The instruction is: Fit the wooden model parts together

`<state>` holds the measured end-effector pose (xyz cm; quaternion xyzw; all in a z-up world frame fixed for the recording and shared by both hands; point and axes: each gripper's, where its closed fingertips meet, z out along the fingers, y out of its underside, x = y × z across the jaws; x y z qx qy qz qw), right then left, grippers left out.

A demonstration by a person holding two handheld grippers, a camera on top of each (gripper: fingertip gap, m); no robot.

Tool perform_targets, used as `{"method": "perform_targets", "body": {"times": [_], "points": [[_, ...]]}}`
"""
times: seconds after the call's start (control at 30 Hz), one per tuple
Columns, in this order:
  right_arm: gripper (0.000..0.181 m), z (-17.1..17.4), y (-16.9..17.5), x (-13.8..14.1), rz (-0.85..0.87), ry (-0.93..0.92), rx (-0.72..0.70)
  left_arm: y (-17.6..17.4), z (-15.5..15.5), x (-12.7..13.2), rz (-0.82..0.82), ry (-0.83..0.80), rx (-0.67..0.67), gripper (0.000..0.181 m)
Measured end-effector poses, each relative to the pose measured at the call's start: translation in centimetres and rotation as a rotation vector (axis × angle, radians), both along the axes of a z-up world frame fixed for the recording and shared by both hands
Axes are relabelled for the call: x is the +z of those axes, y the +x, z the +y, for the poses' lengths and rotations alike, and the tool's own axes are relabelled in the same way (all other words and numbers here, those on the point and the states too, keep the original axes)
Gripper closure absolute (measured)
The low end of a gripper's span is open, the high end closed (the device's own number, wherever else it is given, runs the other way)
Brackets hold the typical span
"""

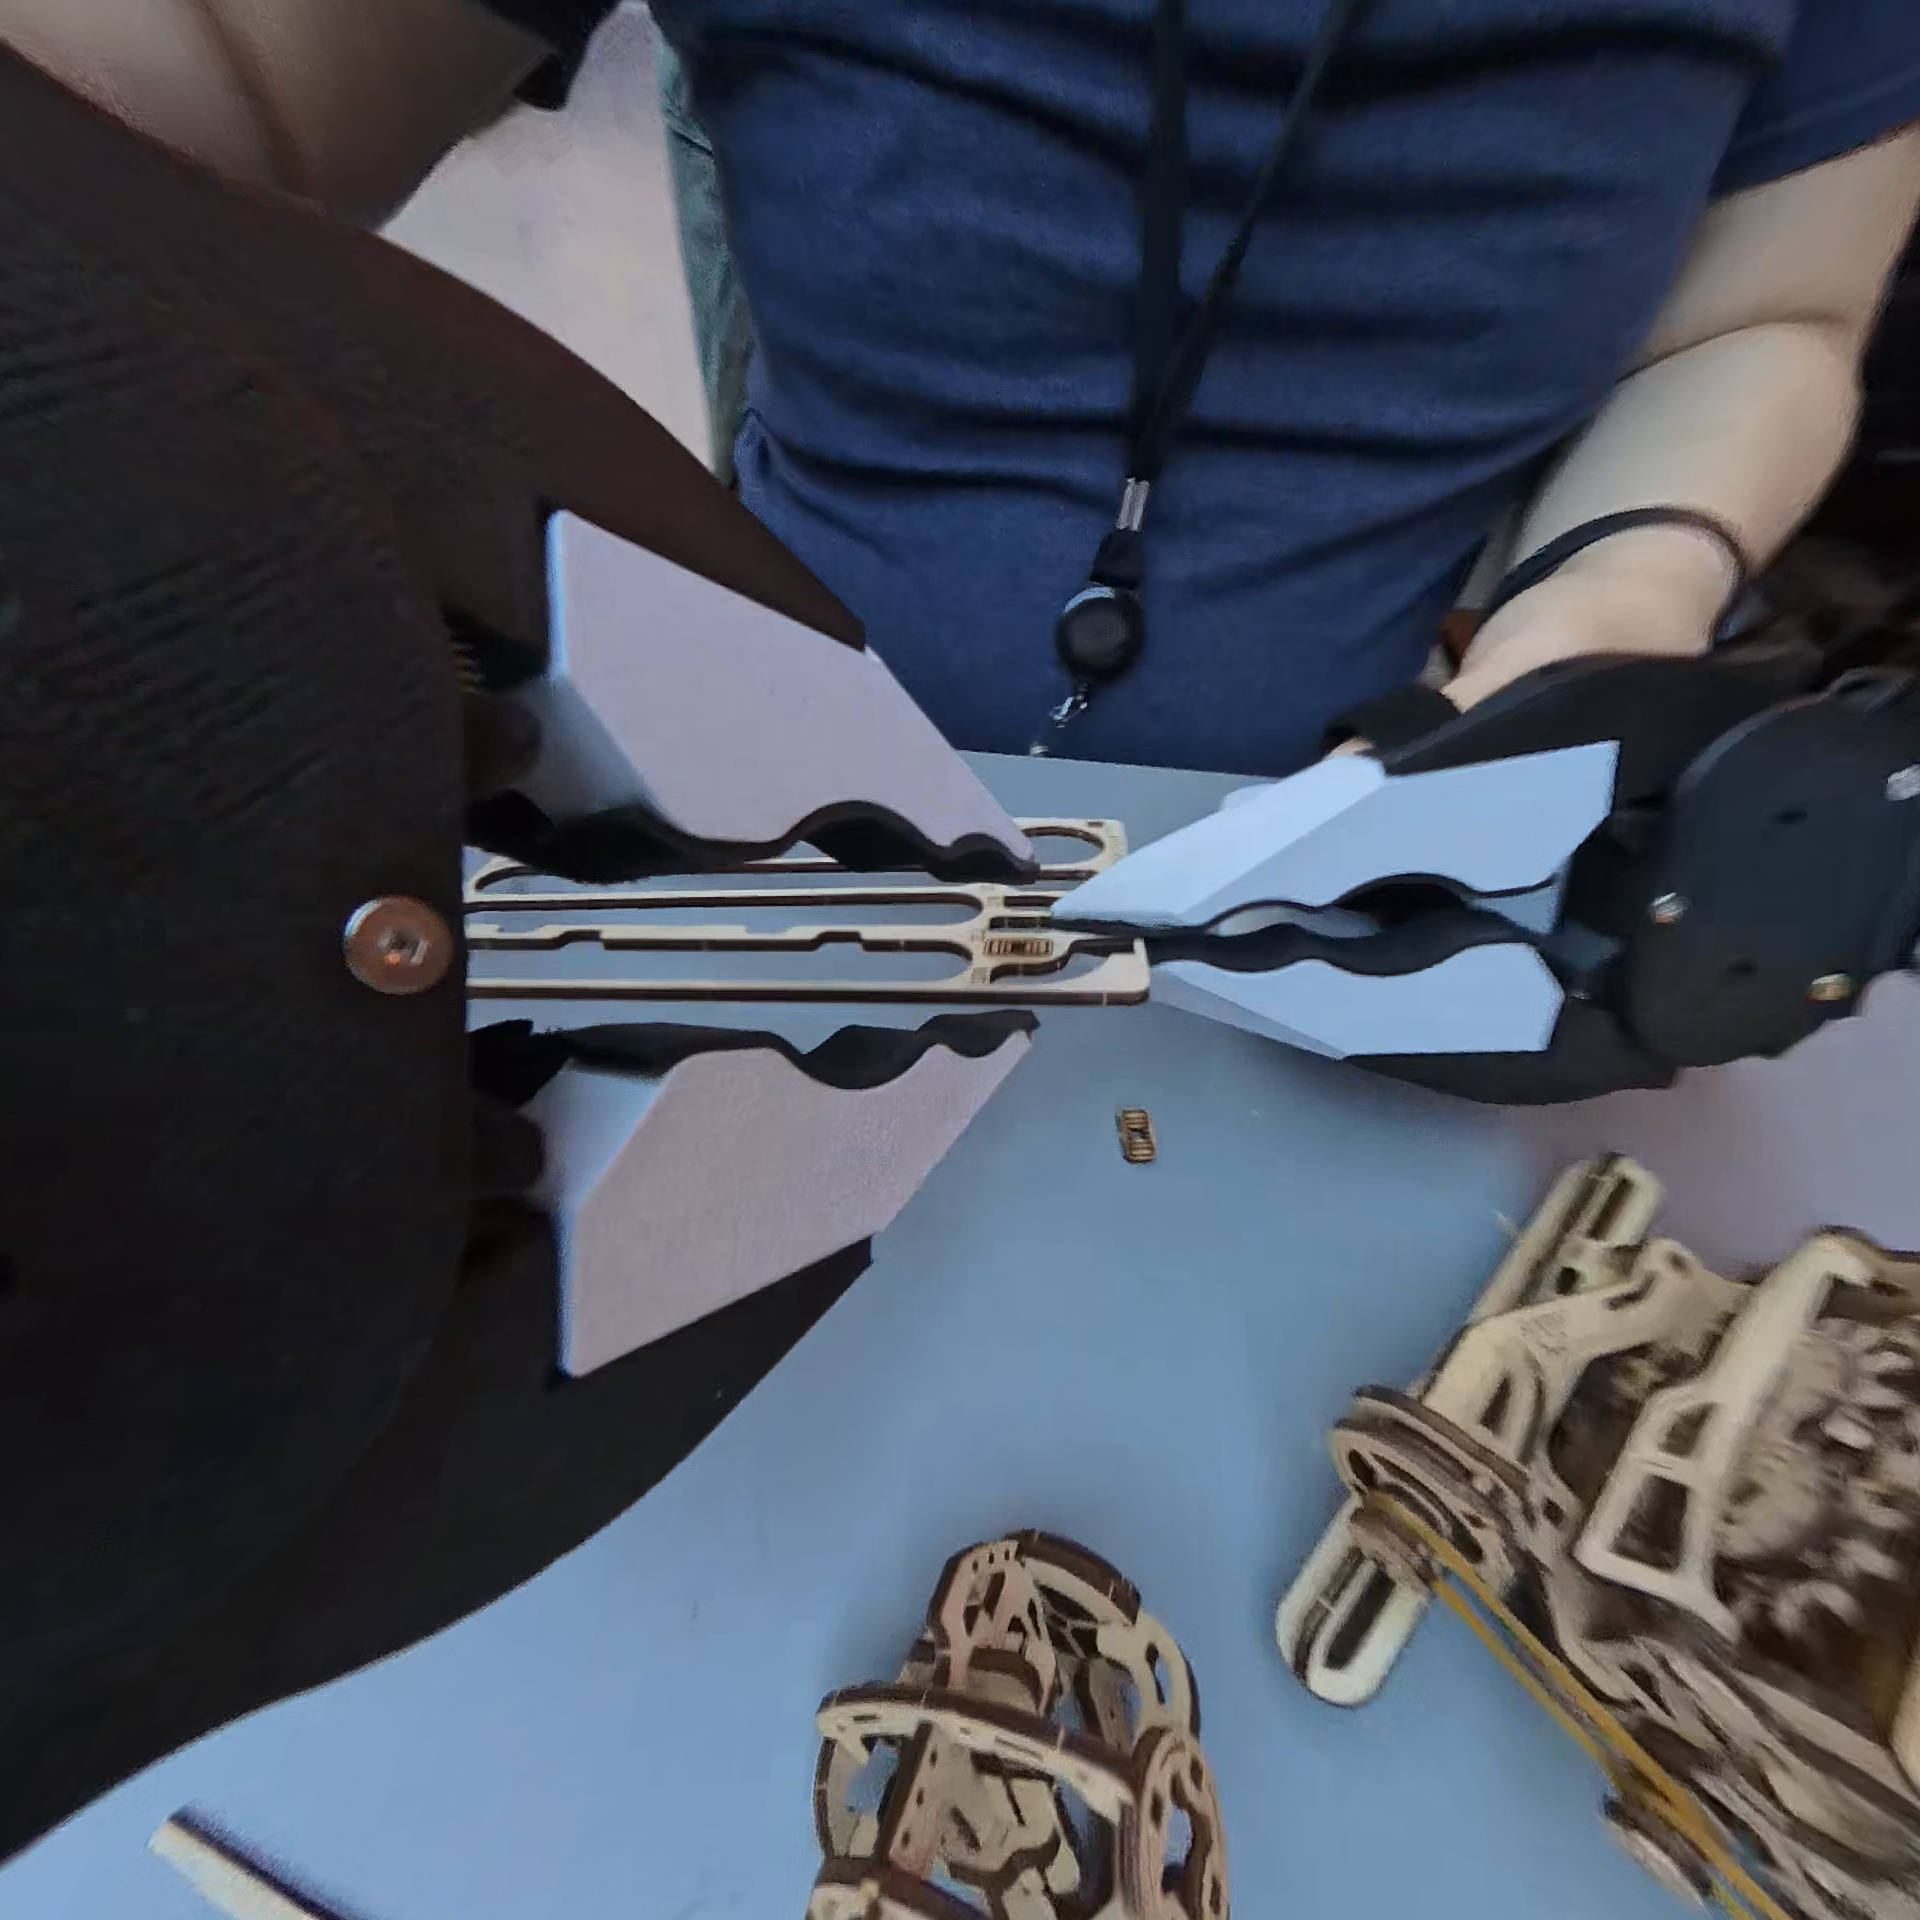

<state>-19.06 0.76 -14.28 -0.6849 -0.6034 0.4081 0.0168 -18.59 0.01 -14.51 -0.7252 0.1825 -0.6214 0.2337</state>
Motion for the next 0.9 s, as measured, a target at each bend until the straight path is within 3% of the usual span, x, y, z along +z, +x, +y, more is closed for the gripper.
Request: {"method": "perform_targets", "body": {"times": [0.17, 0.3, 0.53, 0.9], "points": [[0.172, -0.46, 0.35, -0.97, -0.127, -0.006, 0.122, 0.00, -0.12, -0.03, 0.006, 0.012, -0.006, 0.181], [0.164, -0.76, 0.25, -0.77, -0.149, -0.072, 0.139, -0.12, -0.08, -0.19, 0.019, 0.017, 0.002, 0.181], [0.175, -0.15, -0.33, -0.90, -0.161, -0.050, 0.166, -0.01, -0.14, -0.43, 0.039, 0.023, 0.001, 0.180], [0.176, -0.02, -0.28, -0.91, -0.166, -0.067, 0.195, -0.15, 0.13, -0.50, 0.049, 0.031, 0.024, 0.180]]}}
